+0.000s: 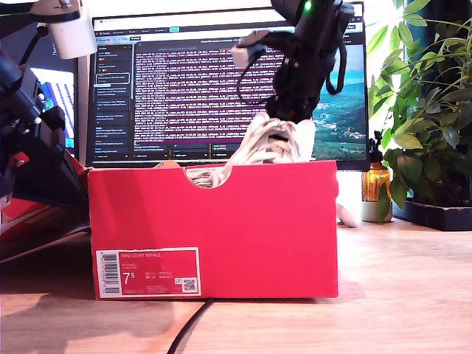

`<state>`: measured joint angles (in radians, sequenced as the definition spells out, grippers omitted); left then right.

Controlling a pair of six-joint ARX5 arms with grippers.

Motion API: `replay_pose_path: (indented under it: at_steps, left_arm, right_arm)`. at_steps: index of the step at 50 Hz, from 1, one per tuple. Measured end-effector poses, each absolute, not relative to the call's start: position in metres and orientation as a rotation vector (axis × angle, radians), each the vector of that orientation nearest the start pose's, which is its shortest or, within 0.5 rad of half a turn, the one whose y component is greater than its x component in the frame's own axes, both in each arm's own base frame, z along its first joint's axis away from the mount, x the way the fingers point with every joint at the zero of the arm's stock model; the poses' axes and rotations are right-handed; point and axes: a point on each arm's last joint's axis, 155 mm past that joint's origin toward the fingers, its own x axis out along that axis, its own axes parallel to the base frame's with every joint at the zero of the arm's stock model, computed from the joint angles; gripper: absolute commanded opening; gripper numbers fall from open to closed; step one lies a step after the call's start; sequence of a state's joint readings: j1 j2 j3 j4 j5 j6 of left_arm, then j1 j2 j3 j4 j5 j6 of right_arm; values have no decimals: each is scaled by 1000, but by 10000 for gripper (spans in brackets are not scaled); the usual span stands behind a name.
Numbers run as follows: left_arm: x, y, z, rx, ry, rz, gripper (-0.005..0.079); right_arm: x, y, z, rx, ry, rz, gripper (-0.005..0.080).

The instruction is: Pack the white shoes by picking the first shoe and placing it inside the red shoebox, left side, then picking and rotating the second shoe and placing it in the shoebox

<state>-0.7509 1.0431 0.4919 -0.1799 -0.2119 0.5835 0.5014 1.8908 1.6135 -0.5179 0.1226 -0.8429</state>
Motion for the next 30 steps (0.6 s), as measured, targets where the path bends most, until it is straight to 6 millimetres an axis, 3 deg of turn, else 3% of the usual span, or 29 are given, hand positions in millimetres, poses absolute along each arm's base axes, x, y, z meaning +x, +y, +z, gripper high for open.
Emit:
replay_pose_path:
  at_steps: [7,17,26,30]
  left_arm:
    - [254,-184,89,890,495,-702,-11]
    - [254,-184,89,891,495,-702,-11]
    - [254,-184,89,891,495,-703,-11]
    - [254,-184,89,891,495,-703,-11]
  right_arm:
    - [476,240,164,-1039,570,675,237]
    - [473,248,166,-1054,556,674,259]
    - [472,247,166,-1086,562,656,354]
    - [470,246,165,-1100,571,651,357]
